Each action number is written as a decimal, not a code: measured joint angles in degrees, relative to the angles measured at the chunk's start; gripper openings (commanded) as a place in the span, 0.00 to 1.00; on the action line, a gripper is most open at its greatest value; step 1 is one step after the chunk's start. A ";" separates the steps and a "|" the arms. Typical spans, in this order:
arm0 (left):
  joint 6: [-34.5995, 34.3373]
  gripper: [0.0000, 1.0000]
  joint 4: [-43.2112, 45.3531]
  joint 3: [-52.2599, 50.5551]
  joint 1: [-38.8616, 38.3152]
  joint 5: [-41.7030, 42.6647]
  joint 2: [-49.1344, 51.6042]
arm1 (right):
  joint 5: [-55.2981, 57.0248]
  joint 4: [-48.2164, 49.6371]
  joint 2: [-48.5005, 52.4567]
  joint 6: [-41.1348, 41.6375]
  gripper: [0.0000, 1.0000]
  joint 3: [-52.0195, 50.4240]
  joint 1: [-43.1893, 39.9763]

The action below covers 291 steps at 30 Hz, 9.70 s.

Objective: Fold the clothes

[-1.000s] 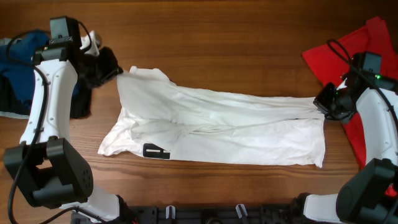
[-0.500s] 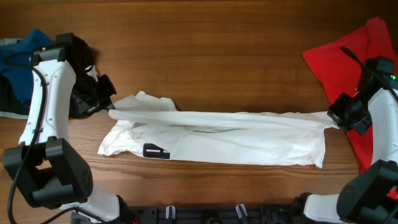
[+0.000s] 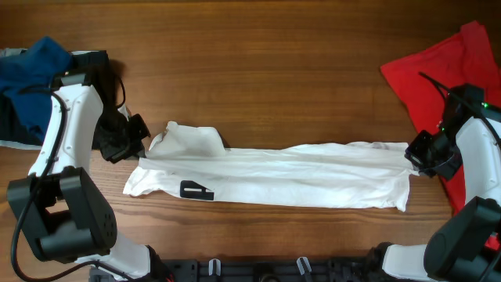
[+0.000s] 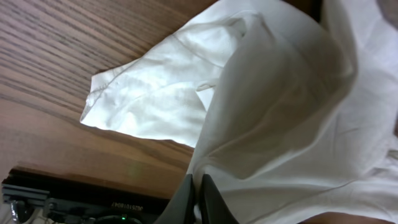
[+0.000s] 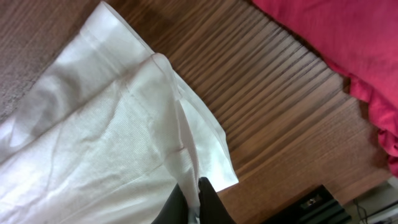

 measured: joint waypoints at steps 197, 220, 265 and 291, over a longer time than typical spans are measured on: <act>-12.22 0.04 5.70 1.70 -48.85 -16.09 3.52 | -8.81 3.69 0.00 -3.28 0.58 -5.66 -0.07; -15.61 0.24 7.15 -1.25 -18.93 -23.26 3.52 | -8.81 4.00 0.00 -3.28 0.59 -5.66 -0.07; -13.73 0.04 24.24 -12.83 -12.76 -17.44 -5.25 | -8.81 4.11 0.00 -3.28 0.59 -5.66 -0.07; -18.36 0.13 18.12 -11.13 -3.13 -10.32 -5.60 | -8.79 4.15 0.00 -3.30 0.59 -5.66 -0.07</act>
